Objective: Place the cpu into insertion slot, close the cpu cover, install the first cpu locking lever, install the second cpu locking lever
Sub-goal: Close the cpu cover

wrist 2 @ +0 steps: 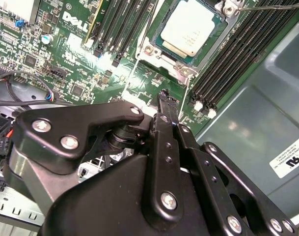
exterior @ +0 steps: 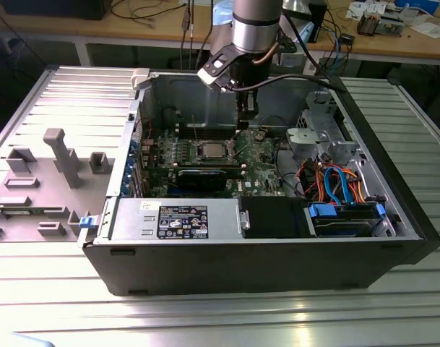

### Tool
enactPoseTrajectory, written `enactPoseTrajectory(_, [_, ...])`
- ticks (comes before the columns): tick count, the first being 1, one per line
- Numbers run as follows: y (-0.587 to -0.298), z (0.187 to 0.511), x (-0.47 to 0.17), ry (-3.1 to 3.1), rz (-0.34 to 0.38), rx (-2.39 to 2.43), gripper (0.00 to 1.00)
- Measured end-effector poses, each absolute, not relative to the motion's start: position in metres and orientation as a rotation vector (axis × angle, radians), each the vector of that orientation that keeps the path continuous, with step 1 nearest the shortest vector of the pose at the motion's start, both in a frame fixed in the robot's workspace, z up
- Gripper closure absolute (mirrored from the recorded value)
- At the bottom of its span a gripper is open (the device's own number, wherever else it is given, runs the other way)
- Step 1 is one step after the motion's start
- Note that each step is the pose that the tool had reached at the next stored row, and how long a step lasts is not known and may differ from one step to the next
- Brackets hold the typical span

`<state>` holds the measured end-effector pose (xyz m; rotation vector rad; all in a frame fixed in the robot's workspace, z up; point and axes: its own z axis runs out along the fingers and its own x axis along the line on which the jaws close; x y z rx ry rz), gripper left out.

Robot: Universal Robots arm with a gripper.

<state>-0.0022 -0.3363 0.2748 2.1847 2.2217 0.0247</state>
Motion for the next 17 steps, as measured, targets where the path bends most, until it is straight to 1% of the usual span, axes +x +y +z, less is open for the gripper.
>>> enactPoseTrajectory(5, [-0.336, 0.275, -0.001, 2.222, 0.025, 2.185, 0.89])
enactPoseTrajectory(17, [-0.335, 0.27, 0.027, 2.224, 0.018, 2.181, 0.89])
